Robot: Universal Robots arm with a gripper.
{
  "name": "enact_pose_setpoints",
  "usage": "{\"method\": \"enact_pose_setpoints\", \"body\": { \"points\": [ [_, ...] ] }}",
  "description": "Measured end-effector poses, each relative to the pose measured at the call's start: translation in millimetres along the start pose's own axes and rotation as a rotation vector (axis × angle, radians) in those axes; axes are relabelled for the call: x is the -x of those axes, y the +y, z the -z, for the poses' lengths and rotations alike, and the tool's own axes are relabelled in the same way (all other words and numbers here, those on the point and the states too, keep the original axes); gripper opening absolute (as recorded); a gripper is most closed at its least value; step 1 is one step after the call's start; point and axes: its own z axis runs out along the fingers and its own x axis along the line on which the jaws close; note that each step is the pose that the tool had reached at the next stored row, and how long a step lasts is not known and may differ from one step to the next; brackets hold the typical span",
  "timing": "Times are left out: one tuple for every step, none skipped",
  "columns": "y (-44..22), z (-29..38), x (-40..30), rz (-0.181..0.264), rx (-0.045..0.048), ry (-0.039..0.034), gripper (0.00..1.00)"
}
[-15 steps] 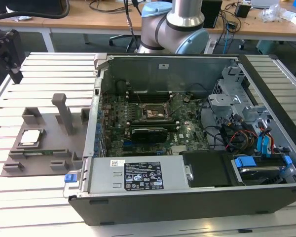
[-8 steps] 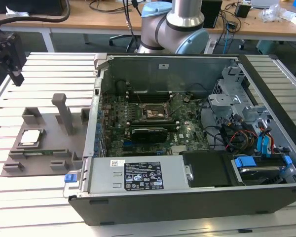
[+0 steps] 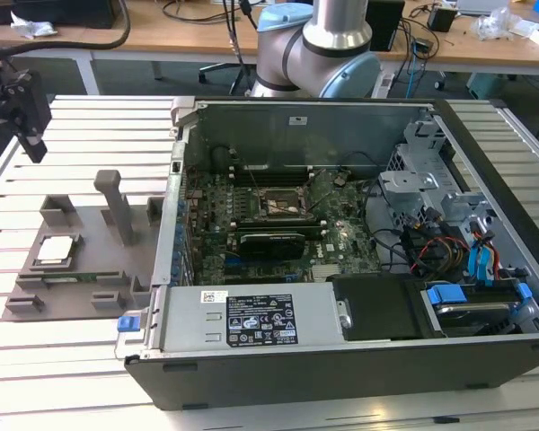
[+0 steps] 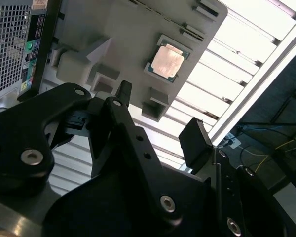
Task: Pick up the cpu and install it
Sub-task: 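Pick up the cpu and move it towards the insertion slot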
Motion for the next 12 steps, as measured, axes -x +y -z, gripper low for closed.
{"method": "enact_pose_setpoints", "body": {
  "points": [
    [0.0, -0.9, 0.0, 0.0, 0.0, 0.0, 0.66],
    [0.0, -1.7, 0.0, 0.0, 0.0, 0.0, 0.66],
    [0.0, -2.5, 0.0, 0.0, 0.0, 0.0, 0.66],
    [-0.1, -3.8, -0.1, 0.0, 0.0, 0.0, 0.66],
    [-0.1, -5.5, -0.1, 0.0, 0.0, -0.0001, 0.66],
    [-0.1, -6.7, -0.2, 0.0, 0.0, -0.0001, 0.66],
    [-0.1, -7.9, -0.2, 0.0, 0.0, 0.0, 0.66],
    [-0.1, -8.6, -0.3, 0.0, 0.0001, -0.0001, 0.66],
    [-0.2, -9.2, -0.3, 0.0, 0.0, -0.0001, 0.66],
    [-0.2, -9.9, -0.4, 0.0, 0.0, -0.0001, 0.66],
    [-0.2, -10.6, -0.4, 0.0, 0.0, -0.0001, 0.66],
    [-0.2, -11.3, -0.4, 0.0, 0.0001, -0.0001, 0.66]
  ]
}}
